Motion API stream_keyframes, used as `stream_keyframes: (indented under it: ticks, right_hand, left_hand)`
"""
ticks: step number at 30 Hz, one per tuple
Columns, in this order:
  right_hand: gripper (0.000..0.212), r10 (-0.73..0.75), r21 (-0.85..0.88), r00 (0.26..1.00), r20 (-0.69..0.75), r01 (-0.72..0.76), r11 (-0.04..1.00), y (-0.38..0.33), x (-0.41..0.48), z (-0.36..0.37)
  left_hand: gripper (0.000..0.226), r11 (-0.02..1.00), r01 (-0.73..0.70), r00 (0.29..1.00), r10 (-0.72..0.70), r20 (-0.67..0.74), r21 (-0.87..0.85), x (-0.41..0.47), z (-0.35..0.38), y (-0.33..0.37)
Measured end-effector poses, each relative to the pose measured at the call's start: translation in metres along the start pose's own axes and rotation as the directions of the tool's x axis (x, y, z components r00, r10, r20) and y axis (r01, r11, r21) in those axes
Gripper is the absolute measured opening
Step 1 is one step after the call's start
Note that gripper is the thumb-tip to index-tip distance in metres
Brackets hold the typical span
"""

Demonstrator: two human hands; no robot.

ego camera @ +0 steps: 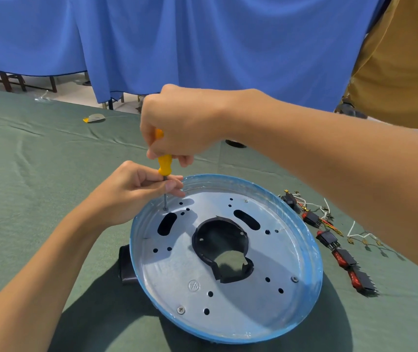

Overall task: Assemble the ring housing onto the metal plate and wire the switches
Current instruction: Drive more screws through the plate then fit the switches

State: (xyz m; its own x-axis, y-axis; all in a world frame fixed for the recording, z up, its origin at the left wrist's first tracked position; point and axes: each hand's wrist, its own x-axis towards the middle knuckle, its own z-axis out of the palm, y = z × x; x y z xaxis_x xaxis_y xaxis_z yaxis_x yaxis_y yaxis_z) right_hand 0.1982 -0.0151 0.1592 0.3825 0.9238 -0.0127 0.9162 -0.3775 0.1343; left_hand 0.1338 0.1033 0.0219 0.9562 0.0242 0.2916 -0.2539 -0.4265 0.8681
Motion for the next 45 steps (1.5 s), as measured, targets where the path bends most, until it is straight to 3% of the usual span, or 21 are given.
stream_keyframes:
  ticks: [2,5,9,13,18,23,26,28,31,35,39,42,45]
  right_hand:
    - [0.038,0.022,-0.014,1.0,-0.022,-0.022,1.0,0.0,0.001,0.005]
    - [0.044,0.051,-0.002,0.998,-0.046,-0.051,0.999,-0.001,0.001,0.01]
    - [0.048,0.087,-0.035,0.995,-0.037,-0.089,0.995,0.002,0.001,0.011]
    - [0.046,0.095,-0.043,0.995,-0.001,-0.095,0.995,0.003,0.001,0.005]
    - [0.007,0.024,-0.041,0.999,0.026,-0.023,0.999,-0.001,-0.002,0.0]
    - [0.028,0.077,-0.075,0.997,0.004,-0.076,0.994,0.0,-0.002,0.004]
    - [0.028,0.136,-0.015,0.991,-0.017,-0.136,0.991,0.01,-0.008,0.001]
    - [0.025,0.197,0.12,0.975,-0.104,-0.185,0.975,0.022,-0.016,-0.001]
    - [0.02,0.365,0.417,0.899,-0.242,-0.243,0.876,0.043,-0.029,0.007]
    - [0.019,0.549,0.641,0.798,-0.25,-0.288,0.712,0.059,-0.045,0.035]
    - [0.013,0.65,0.73,0.709,-0.274,-0.287,0.62,0.06,-0.055,0.074]
    - [0.011,0.739,0.85,0.61,-0.287,-0.195,0.49,0.057,-0.064,0.102]
    - [0.01,0.814,0.912,0.508,-0.282,-0.122,0.392,0.058,-0.074,0.116]
  left_hand:
    - [0.018,0.999,0.018,0.999,-0.017,0.035,-0.032,-0.001,0.0,-0.001]
    - [0.017,0.998,0.034,0.999,-0.033,0.016,-0.059,-0.001,0.001,-0.001]
    - [0.01,0.991,0.019,0.989,0.001,-0.147,0.135,0.001,0.0,-0.006]
    - [0.011,0.98,-0.021,0.999,0.027,-0.031,0.199,0.0,-0.004,-0.006]
    - [0.018,0.993,0.017,0.998,-0.024,0.057,0.116,0.001,-0.003,-0.006]
    - [0.023,0.999,0.035,0.999,-0.035,0.042,-0.02,-0.001,-0.007,-0.002]
    - [0.034,0.97,0.126,0.984,-0.149,-0.099,-0.21,-0.005,-0.024,0.0]
    - [0.032,0.945,0.294,0.944,-0.31,-0.11,-0.142,-0.007,-0.028,0.001]
    - [0.037,0.885,0.454,0.889,-0.458,0.012,0.097,-0.007,-0.02,0.003]
    - [0.039,0.827,0.516,0.843,-0.536,0.038,0.223,-0.004,-0.004,0.007]
    - [0.022,0.817,0.539,0.84,-0.54,-0.057,0.203,-0.003,0.0,0.009]
    - [0.023,0.822,0.557,0.829,-0.545,-0.123,0.118,-0.002,0.002,0.013]
    - [0.027,0.815,0.578,0.813,-0.574,-0.103,0.023,-0.002,0.004,0.015]
